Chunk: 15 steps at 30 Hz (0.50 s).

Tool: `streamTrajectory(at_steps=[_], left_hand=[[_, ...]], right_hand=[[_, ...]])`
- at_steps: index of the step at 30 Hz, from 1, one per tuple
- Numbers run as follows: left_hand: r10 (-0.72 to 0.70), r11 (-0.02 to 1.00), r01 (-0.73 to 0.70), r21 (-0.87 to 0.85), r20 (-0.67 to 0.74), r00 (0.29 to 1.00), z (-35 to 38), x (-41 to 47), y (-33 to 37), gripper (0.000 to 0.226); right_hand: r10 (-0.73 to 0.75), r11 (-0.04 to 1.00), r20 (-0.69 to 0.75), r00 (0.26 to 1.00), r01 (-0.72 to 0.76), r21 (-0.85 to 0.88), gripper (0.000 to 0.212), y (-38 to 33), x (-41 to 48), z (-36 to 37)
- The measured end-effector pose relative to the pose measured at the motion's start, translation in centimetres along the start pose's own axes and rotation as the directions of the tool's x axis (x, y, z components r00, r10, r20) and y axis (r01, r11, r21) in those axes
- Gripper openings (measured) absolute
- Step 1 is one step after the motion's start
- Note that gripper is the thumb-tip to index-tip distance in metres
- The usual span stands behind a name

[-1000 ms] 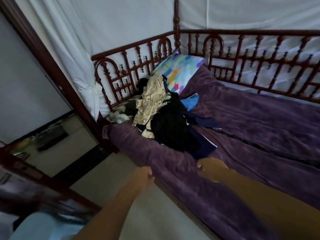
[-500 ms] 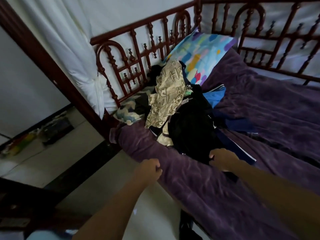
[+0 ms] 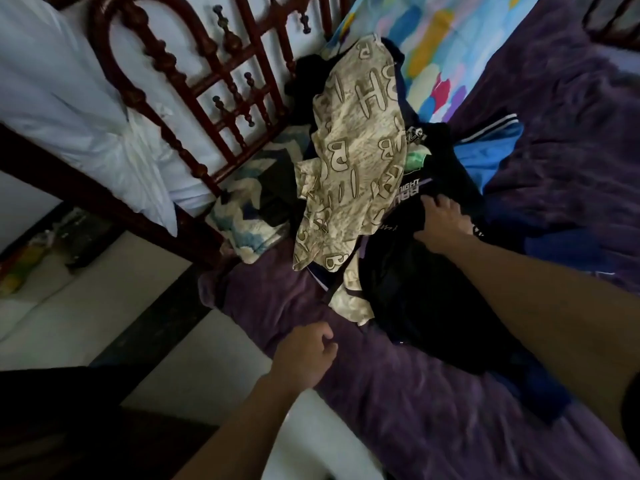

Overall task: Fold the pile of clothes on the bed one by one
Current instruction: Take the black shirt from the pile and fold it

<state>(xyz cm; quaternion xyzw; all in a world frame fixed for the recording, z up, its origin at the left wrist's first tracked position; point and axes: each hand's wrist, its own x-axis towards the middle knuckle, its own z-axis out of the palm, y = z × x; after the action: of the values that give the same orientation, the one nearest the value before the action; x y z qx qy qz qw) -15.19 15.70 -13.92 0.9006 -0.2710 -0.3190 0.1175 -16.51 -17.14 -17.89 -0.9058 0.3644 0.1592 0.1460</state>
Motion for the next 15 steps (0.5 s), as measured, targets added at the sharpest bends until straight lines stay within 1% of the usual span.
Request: streamTrajectory(at_steps=[2, 3, 4, 5, 7, 9, 10, 12, 15], left_hand=[[0.006, 1.0, -0.006, 0.011, 0.014, 1.0, -0.5, 1.4, -0.3, 0.022], [0.01, 1.0, -0.01, 0.02, 0.017, 1.0, -0.8, 2.1, -0.3, 0.022], [0.016, 0.999, -0.017, 0.033, 0.02, 1.0, -1.1, 2.8, -0.2, 0.021], [0.028, 0.999, -0.029, 0.044, 0.026, 0.999, -1.4, 3.5, 0.1, 0.021], [0.073, 0.996, -0.076, 0.056, 0.054, 0.996, -2.3, 5.0, 1.1, 0.019], [0.136, 0.986, -0.144, 0.083, 0.091, 0.987, -3.1, 7.0, 2.6, 0.018], [0.166, 0.979, -0.177, 0.1, 0.103, 0.981, -3.5, 8.1, 3.5, 0.017], [0.234, 0.961, -0.247, 0.127, 0.107, 0.966, -3.8, 10.5, 5.7, 0.016], [0.36, 0.915, -0.374, 0.152, 0.111, 0.926, -3.2, 14.0, 9.1, 0.018]], right_hand=[[0.009, 0.994, 0.015, 1.0, -0.007, -0.111, 0.042, -0.5, 1.3, 0.7], [0.001, 0.989, 0.001, 1.0, -0.001, -0.147, 0.03, -0.5, 1.5, 1.0], [-0.016, 0.987, -0.007, 1.0, 0.014, -0.162, 0.026, -0.4, 1.3, 1.2], [-0.041, 0.989, 0.0, 0.999, 0.04, -0.146, 0.024, -0.2, 0.9, 1.3], [-0.087, 0.996, 0.02, 0.996, 0.087, -0.01, 0.022, 0.6, -0.9, 1.1], [-0.084, 0.989, 0.046, 0.995, 0.077, 0.128, 0.023, 1.8, -3.7, 1.4], [-0.07, 0.986, 0.055, 0.996, 0.061, 0.153, 0.023, 2.7, -5.6, 1.9], [-0.035, 0.991, 0.099, 0.995, 0.022, 0.129, 0.024, 4.7, -9.9, 4.0], [0.101, 0.993, 0.262, 0.96, -0.115, 0.038, 0.032, 8.4, -17.3, 8.6]])
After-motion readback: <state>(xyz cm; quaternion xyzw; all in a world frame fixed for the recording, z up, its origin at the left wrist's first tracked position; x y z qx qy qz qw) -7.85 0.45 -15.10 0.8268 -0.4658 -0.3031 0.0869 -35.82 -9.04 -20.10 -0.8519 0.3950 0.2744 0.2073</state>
